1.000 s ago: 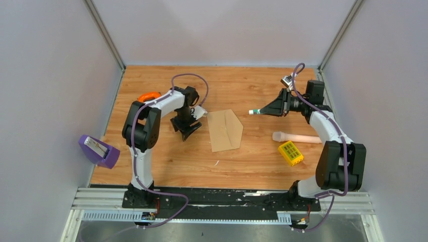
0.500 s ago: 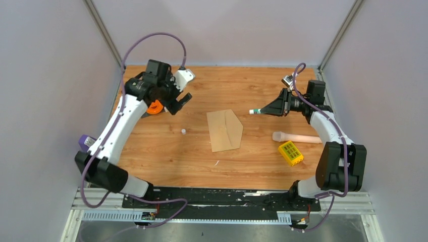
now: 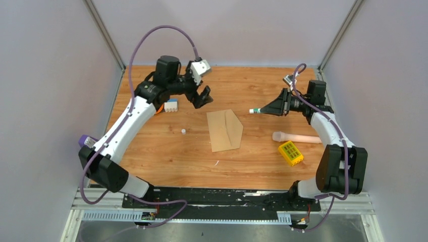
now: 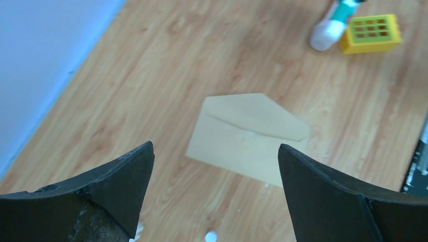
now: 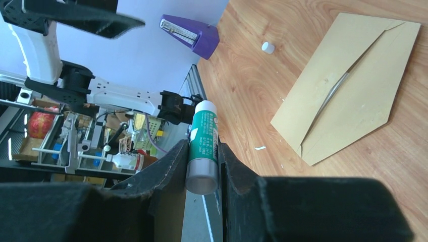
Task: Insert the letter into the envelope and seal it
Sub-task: Unscrew the solid glue.
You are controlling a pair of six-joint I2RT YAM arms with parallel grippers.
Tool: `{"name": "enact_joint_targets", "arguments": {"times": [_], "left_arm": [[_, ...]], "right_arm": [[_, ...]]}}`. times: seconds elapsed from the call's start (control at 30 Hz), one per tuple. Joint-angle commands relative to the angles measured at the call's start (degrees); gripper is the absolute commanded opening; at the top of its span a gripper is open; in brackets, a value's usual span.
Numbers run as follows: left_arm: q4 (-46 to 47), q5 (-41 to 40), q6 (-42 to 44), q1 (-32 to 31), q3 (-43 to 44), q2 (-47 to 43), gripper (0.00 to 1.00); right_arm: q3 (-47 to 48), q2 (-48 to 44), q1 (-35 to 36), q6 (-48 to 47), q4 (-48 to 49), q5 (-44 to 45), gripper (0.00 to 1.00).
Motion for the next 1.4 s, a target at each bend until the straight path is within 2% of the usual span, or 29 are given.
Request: {"name": "enact_joint_targets", "arguments": {"times": [0.0, 0.13, 0.2, 0.23, 0.3, 0.57, 0.83, 1.03, 1.2, 1.37], "left_arm": [[4.24, 11.72, -0.62, -4.80, 0.87, 3.59, 1.00], [2.74, 20.53, -2.45, -9.36, 2.43, 7.17, 1.00], [2.59, 25.47, -4.44, -11.12, 3.20, 8.74, 1.00], [2.70, 29.06, -6.13, -14.04, 3.74, 10.21, 1.00], [2.46, 29.27, -6.32, -15.70, 3.34, 10.70, 1.00], [1.75, 23.20, -3.25, -19.69, -0.38, 11.60, 0.98], [1.17, 15.08, -0.54, -21.63, -1.79, 12.90, 0.83], [3.80, 8.32, -1.85, -21.63, -3.03, 12.52, 0.81], [5.69, 5.69, -3.27, -21.58, -3.13, 12.33, 0.79], [5.73, 6.88, -3.42, -21.55, -3.19, 11.57, 0.78]], "right_arm": [[0.78, 0.36, 1.59, -5.43, -3.36, 1.97, 0.00], [3.20, 2.32, 6.66, -12.85, -10.67, 3.61, 0.00], [4.35, 3.32, 10.60, -16.92, -14.18, 4.52, 0.00], [5.30, 4.00, 14.09, -20.22, -16.99, 4.98, 0.00], [5.76, 4.15, 15.23, -20.94, -17.58, 5.33, 0.00], [5.91, 3.23, 15.54, -21.48, -18.13, 3.26, 0.00], [5.74, 0.91, 15.53, -23.80, -19.37, 3.87, 0.00], [6.12, -0.33, 15.55, -27.48, -21.99, 4.57, 0.00], [6.56, -0.31, 15.56, -29.13, -23.60, 4.76, 0.00], [7.07, 0.84, 15.63, -30.63, -25.35, 5.75, 0.00]]}}
